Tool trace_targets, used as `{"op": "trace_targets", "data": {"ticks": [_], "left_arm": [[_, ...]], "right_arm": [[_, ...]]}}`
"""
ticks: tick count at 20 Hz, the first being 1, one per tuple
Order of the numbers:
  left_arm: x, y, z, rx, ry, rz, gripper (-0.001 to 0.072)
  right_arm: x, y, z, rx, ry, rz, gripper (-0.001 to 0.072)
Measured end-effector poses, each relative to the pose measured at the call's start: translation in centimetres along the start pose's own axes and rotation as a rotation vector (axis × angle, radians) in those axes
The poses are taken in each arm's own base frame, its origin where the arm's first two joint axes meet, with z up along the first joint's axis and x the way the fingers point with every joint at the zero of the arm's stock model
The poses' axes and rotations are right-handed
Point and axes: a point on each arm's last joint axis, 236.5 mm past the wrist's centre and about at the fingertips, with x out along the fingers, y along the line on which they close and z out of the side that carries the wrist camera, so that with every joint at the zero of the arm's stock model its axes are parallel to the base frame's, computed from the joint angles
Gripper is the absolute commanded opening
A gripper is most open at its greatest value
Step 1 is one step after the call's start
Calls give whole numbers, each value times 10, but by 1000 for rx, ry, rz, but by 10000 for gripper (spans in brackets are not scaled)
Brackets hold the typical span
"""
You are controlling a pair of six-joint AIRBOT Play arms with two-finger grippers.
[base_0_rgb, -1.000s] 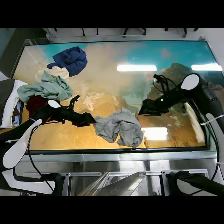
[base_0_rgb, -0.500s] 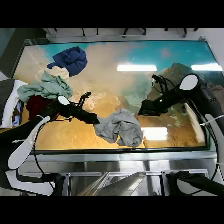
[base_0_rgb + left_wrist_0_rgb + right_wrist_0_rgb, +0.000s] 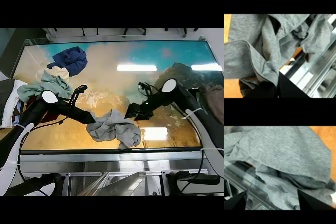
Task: Fold the shirts.
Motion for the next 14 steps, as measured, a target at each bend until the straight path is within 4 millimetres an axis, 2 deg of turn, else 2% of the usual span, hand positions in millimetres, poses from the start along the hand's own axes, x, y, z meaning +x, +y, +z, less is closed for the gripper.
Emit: {"op": "trace_targets", "data": {"ticks": [4, 8, 13, 14], "left_arm": [[4, 7, -26, -46, 11, 19, 12], [3, 20, -58, -122, 1, 39, 12], [-5, 35, -77, -188, -70, 83, 12], [-6, 37, -79, -194, -81, 89, 12]], "right_arm": [[38, 5, 11, -27, -8, -16, 702], [58, -1, 31, 1, -67, -30, 699], [83, -6, 41, 69, -70, 0, 686], [87, -3, 42, 81, -69, 15, 579]]}}
